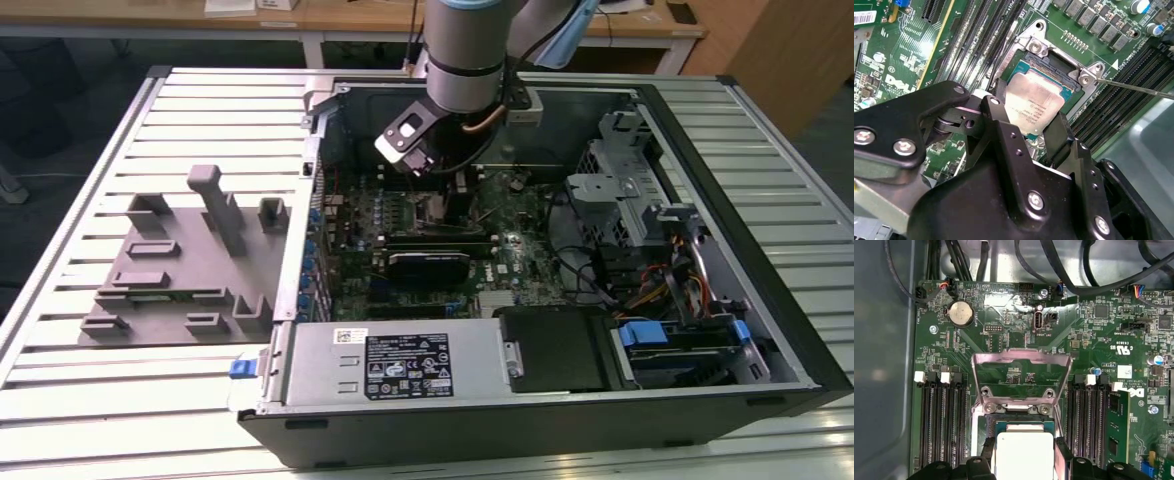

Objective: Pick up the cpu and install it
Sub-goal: 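Place the cpu into insertion slot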

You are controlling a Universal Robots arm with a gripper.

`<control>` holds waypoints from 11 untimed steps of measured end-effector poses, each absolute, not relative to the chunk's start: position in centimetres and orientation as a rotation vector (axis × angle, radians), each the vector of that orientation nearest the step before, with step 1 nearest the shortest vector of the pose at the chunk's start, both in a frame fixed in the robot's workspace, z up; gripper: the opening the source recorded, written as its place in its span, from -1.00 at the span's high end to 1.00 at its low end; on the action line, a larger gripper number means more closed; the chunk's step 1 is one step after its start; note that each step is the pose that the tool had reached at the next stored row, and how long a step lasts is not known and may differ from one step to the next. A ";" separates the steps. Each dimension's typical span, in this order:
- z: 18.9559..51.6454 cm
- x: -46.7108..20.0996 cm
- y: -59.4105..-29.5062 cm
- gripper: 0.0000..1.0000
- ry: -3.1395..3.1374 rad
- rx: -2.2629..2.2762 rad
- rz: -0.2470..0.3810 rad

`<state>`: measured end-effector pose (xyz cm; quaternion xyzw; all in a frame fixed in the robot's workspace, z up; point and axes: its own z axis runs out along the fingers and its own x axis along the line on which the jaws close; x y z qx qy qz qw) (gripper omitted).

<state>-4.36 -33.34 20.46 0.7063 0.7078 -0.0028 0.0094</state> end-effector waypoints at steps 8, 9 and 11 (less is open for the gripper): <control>20.3 -4.5 -33.1 -0.08 2.211 2.206 -0.009; 20.2 -4.5 -33.0 -0.08 2.211 2.206 -0.009; 20.1 -4.5 -33.0 -0.08 2.211 2.206 -0.009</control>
